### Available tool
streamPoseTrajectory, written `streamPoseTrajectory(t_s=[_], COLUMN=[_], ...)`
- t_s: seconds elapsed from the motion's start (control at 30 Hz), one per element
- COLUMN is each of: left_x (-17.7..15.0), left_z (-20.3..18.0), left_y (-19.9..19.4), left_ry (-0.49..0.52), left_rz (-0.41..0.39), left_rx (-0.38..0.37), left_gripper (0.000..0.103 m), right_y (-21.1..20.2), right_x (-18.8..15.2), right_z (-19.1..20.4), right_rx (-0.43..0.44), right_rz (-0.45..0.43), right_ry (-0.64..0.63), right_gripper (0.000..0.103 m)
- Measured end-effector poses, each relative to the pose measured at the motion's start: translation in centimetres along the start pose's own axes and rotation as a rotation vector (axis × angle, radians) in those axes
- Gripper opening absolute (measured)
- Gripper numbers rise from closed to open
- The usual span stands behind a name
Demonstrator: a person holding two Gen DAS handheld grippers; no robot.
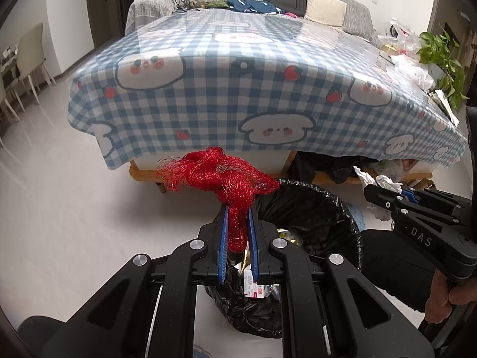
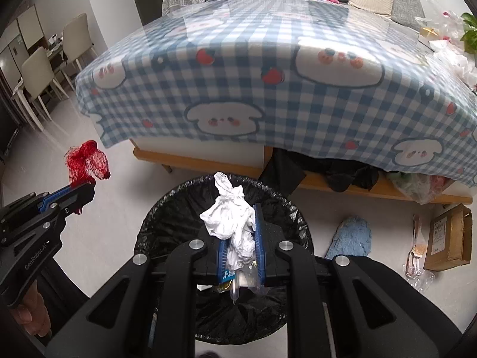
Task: Collect trash
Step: 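Carry the tissue and red net down over the trash bin, then open the right tool to drop the tissue while the left tool releases the net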
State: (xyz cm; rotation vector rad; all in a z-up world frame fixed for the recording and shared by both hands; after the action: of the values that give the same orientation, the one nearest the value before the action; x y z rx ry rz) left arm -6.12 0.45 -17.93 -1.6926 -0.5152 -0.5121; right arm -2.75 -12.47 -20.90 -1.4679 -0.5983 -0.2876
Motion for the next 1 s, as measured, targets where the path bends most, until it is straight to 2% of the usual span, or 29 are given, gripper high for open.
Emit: streamPoseTrajectory(t_s=[0.33,0.53,0.63,0.8,1.0], left_x=[-2.7,-3.8,-4.1,-4.9,-5.1], left_z=[1.8,2.9,3.1,3.1,2.5], left_y=[0.5,0.8,1.0,2.0,2.9], left_ry=[-0.023,-0.042,-0.039,-0.028,-0.029], left_rz=[0.026,0.044,0.049,0.08,0.102], left_rx=[0.003,0.01,0.015,0.03,0.029], left_gripper=[0.011,0.011,0.012,0.012,0.013], right_y=[1.8,2.6,2.6,3.1,3.2], right_x=[-3.0,-3.3,-3.2,-3.2,-3.1], right_z=[1.9,3.0,3.7,4.1,3.1], right_rx=[-0.008,-0.001,0.004,0.006,-0.005], right_rz=[0.046,0.061,0.059,0.062,0.054], right_ry=[-0.04,-0.051,-0.064,-0.063,-0.042], right_gripper=[0.015,0.015,0.019,0.033,0.061])
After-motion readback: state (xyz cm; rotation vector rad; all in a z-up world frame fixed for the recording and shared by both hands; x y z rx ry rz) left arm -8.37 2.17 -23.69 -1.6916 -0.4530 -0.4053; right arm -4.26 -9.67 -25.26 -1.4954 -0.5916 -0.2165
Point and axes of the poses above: each gripper's, at about its wrist camera, not at the fingertips, and y roughly the way its jaws point, z to its left, x to its top, the point moved 9 cm from there along y, roughly the way its jaws point, and after that the axes turned 8 degrees about -x, right-handed, at the moved point
